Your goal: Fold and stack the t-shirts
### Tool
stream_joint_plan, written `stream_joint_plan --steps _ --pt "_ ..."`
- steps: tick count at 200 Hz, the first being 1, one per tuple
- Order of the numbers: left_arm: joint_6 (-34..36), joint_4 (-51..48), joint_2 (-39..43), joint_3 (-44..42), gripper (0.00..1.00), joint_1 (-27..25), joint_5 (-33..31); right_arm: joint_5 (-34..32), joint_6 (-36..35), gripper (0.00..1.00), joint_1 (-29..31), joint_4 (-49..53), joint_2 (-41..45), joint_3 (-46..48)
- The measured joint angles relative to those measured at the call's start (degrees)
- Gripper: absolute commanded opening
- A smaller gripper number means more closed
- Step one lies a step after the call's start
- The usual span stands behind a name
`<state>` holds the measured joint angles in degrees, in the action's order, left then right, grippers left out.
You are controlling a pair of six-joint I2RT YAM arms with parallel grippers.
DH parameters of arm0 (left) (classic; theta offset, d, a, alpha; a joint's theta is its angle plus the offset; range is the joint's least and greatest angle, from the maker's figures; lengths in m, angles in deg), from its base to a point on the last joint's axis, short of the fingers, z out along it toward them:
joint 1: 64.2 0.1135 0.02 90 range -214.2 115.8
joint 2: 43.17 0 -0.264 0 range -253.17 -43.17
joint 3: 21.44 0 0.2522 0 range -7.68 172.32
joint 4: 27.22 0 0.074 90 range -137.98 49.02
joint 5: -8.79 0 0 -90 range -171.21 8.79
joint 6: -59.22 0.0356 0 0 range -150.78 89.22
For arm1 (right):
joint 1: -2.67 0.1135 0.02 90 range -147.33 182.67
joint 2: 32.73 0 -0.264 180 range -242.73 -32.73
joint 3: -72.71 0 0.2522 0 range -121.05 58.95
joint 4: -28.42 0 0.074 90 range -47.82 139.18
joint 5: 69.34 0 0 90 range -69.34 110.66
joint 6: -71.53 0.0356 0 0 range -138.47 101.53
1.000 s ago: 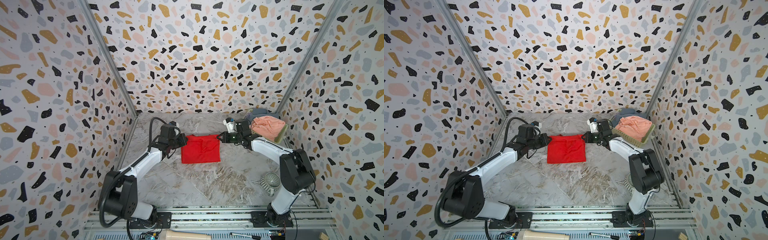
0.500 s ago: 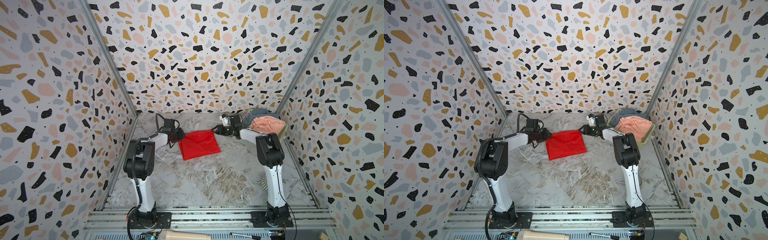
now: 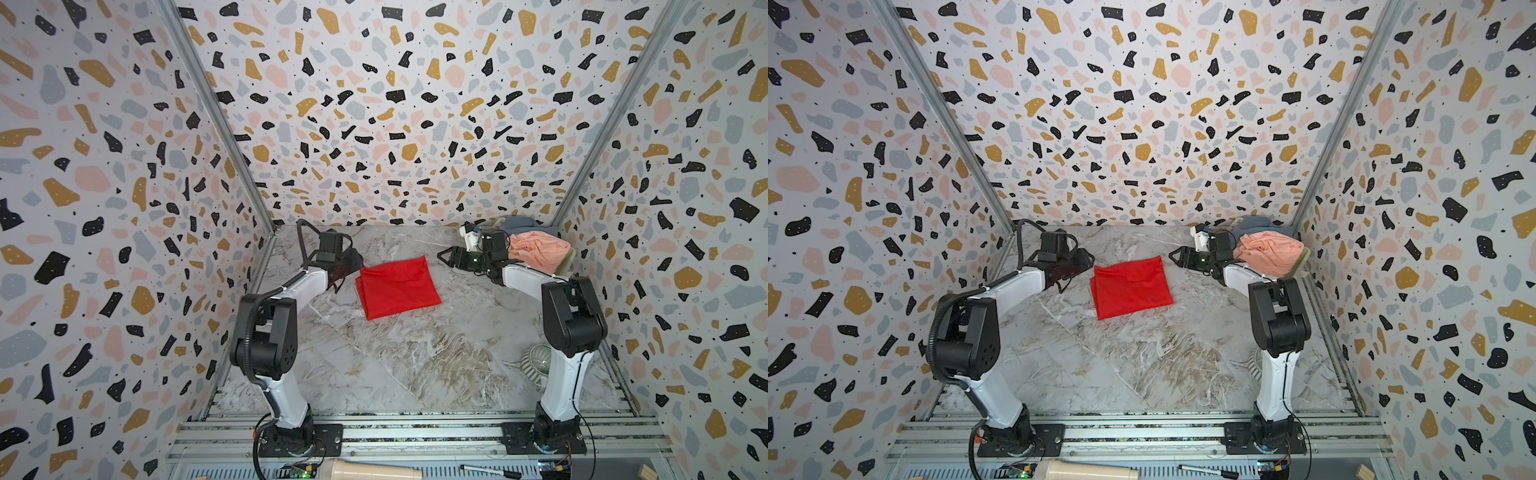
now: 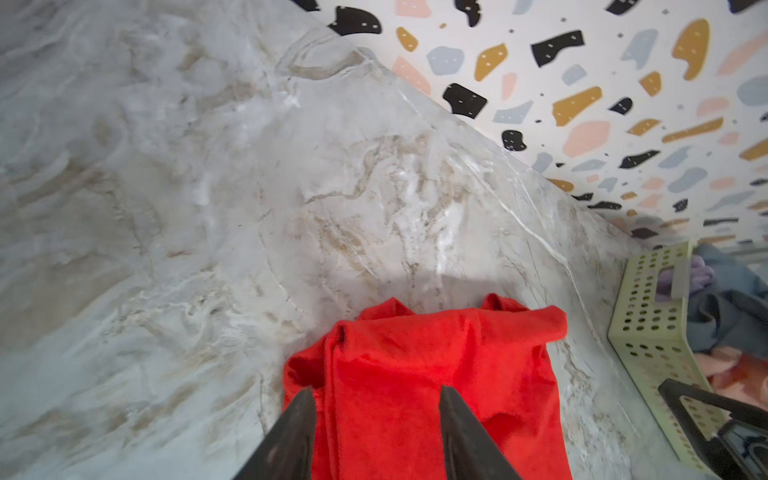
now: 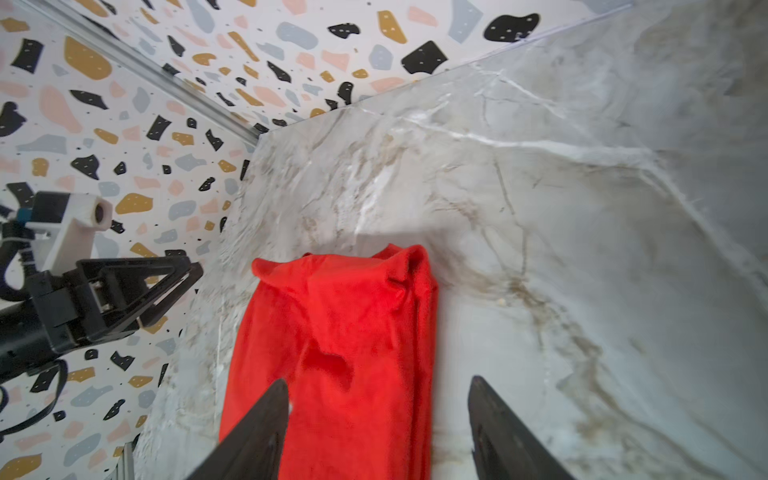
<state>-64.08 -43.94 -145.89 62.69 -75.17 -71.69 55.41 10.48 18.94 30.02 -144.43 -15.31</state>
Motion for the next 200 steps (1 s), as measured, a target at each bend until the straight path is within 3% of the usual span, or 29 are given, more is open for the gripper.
stream_joint_plan --steps 18,33,64,137,200 --pt "2.7 -1.7 -2.3 3.3 0.55 -3.8 0.5 -0.6 0.2 0.70 3.2 -0.9 3.1 4.0" --pt "4.2 -2.1 -6.0 6.9 0.56 -6.4 1.8 -1.4 0.5 0.80 5.6 -1.5 5.0 7.9" --pt "5.3 -1.5 -11.8 8.5 0.56 -10.1 3.8 -3.3 1.4 0.81 9.3 -1.6 7.7 15.5" --pt "6.2 -1.7 -16.4 8.9 0.56 -8.6 -2.2 -7.6 3.4 0.81 10.1 -2.6 15.1 25.2" --pt "4.4 6.2 -11.4 -2.7 0.55 -9.8 -5.6 -12.4 3.3 0.81 8.2 -1.2 22.9 31.1"
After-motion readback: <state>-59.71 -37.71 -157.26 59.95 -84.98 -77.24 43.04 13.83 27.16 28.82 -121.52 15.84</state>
